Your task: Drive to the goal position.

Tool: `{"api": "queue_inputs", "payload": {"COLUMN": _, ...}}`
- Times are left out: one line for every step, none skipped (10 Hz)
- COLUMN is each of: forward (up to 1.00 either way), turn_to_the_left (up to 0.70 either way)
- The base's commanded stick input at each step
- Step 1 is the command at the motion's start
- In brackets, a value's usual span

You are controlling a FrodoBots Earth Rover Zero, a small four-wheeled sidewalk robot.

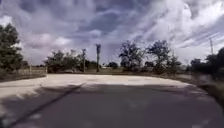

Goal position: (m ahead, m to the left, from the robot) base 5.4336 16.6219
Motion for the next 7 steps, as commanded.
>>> {"api": "queue_inputs", "payload": {"forward": 0.98, "turn_to_the_left": 0.0}}
{"api": "queue_inputs", "payload": {"forward": 0.98, "turn_to_the_left": 0.0}}
{"api": "queue_inputs", "payload": {"forward": 0.98, "turn_to_the_left": 0.0}}
{"api": "queue_inputs", "payload": {"forward": 0.98, "turn_to_the_left": 0.0}}
{"api": "queue_inputs", "payload": {"forward": 0.98, "turn_to_the_left": 0.0}}
{"api": "queue_inputs", "payload": {"forward": 0.98, "turn_to_the_left": 0.0}}
{"api": "queue_inputs", "payload": {"forward": 0.98, "turn_to_the_left": 0.0}}
